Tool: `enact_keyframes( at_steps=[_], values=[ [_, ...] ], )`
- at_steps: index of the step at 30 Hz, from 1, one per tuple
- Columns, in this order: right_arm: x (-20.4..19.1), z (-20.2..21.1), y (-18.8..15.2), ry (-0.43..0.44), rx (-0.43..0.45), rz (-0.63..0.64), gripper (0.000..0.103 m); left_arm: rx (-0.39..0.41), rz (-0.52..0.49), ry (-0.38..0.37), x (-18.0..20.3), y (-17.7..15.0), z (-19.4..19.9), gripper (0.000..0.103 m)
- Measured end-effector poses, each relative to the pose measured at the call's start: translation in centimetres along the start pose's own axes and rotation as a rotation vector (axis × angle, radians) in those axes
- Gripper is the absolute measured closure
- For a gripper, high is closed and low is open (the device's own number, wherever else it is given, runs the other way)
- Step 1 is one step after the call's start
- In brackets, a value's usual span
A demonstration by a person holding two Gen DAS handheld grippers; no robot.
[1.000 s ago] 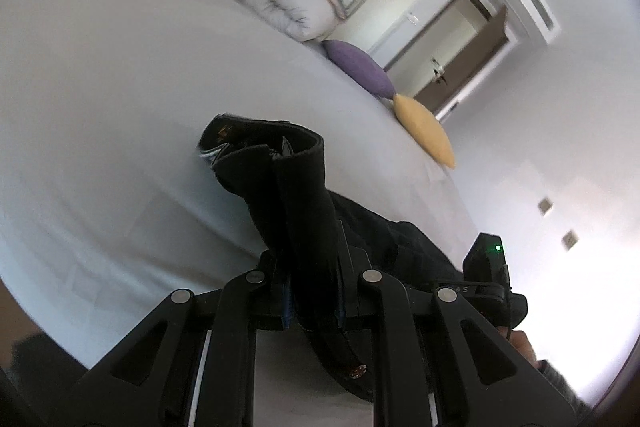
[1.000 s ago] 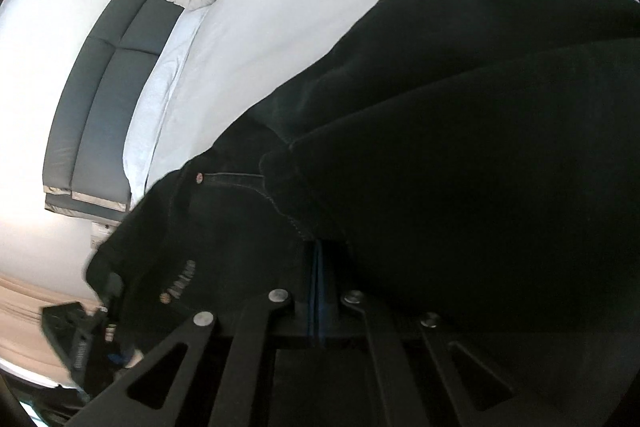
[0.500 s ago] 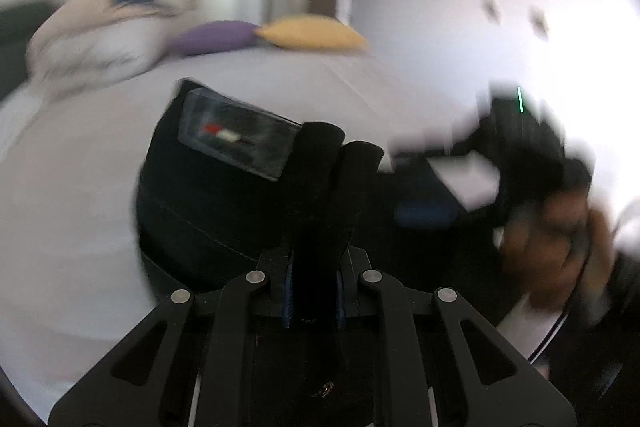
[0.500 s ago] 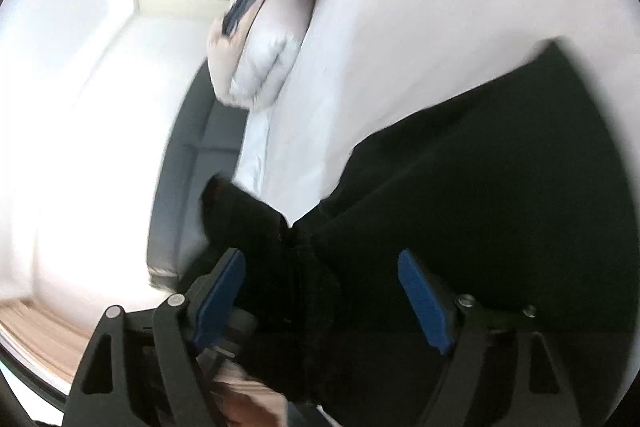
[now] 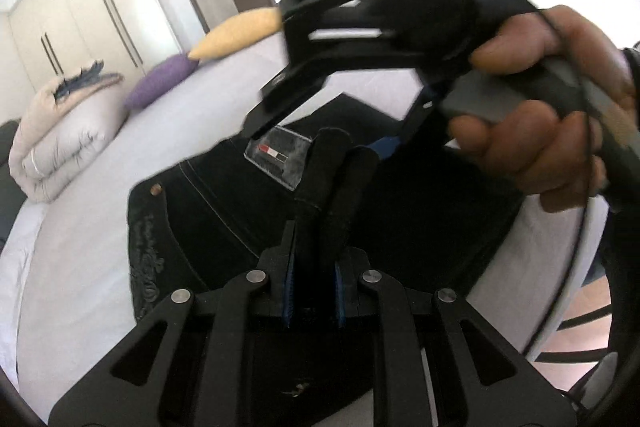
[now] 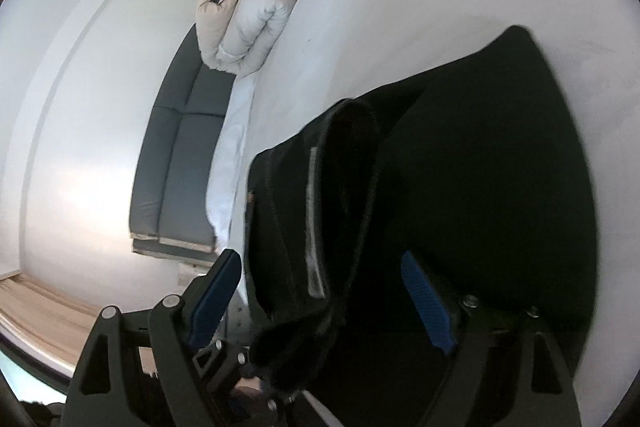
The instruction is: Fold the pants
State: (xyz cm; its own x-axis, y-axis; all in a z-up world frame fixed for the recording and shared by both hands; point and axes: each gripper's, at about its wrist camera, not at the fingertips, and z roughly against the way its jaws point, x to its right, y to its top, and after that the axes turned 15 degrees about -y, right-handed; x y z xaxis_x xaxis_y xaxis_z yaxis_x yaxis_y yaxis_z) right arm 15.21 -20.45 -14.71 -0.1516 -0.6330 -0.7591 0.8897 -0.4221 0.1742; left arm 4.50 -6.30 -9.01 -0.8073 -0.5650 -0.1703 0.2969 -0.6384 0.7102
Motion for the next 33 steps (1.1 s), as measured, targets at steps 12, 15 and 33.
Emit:
enact_keyframes(
  at_steps=[12, 15, 33],
  values=[
    [-1.2, 1.2, 1.2, -0.141, 0.101, 0.027, 0.088, 0.021, -0.123, -0.048, 4.0, -0.5, 0.8, 0.089],
    [-0.4, 2.7, 1.1, -0.168, 0.135, 0.031, 0.089, 0.030, -0.134, -0.081, 4.8, 0.2, 0.5, 0.089],
    [4.8, 3.8, -1.0, -0.180, 0.221, -0.044, 0.091, -0.003, -0.127, -0.191, 3.4, -0.8, -1.9, 0.089]
  ],
)
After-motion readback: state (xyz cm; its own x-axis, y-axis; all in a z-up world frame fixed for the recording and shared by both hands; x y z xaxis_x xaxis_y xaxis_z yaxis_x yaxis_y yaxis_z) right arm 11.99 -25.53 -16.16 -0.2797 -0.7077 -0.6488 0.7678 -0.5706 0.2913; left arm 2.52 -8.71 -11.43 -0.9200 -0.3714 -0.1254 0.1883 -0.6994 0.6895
